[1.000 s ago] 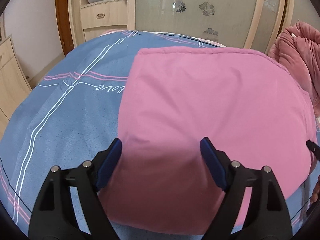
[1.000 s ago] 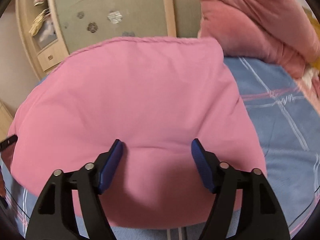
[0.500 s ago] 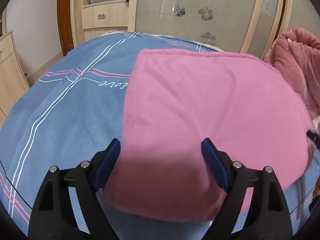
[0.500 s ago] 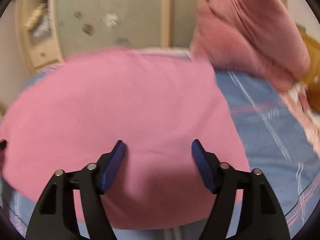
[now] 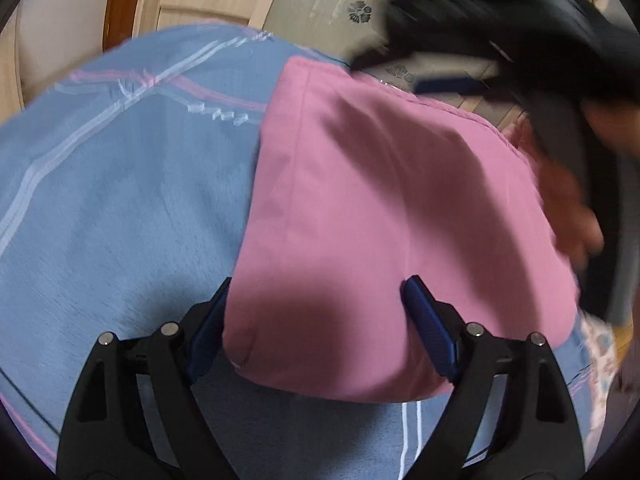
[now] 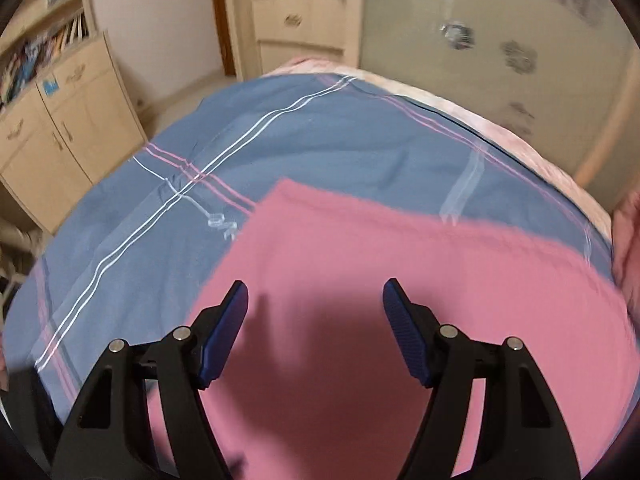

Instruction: Fold large clothes

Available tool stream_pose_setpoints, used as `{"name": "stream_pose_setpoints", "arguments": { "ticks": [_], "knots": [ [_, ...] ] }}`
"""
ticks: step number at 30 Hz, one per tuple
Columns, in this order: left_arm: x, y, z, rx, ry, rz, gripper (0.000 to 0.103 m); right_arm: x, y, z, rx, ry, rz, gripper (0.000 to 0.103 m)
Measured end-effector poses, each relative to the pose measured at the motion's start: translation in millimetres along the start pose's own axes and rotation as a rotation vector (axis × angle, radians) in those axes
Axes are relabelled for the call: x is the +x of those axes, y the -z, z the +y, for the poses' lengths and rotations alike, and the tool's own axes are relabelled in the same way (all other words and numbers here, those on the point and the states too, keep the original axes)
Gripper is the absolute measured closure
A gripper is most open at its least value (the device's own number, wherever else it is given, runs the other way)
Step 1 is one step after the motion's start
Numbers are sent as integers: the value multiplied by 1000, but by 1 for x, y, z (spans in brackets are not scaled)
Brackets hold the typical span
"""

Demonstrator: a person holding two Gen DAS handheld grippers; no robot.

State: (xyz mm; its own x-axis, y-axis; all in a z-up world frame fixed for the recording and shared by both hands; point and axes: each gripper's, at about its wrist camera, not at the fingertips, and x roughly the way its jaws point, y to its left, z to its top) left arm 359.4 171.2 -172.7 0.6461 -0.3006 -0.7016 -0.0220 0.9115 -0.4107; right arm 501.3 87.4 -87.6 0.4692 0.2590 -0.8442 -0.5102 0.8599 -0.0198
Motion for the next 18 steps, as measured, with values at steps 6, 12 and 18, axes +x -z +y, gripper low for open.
{"name": "stream_pose_setpoints", "arguments": {
  "ticks": [6,12,18],
  "knots": [
    [5,3,7,-33,31,3,15,51,-28,42,-89,121,197,22],
    [3,2,10,-52,48,1,15,80,-16,47,-120,292,264,76],
    [3,1,6,-12,30,-5,15,84,-25,-5,65,339,204,90]
  ]
}}
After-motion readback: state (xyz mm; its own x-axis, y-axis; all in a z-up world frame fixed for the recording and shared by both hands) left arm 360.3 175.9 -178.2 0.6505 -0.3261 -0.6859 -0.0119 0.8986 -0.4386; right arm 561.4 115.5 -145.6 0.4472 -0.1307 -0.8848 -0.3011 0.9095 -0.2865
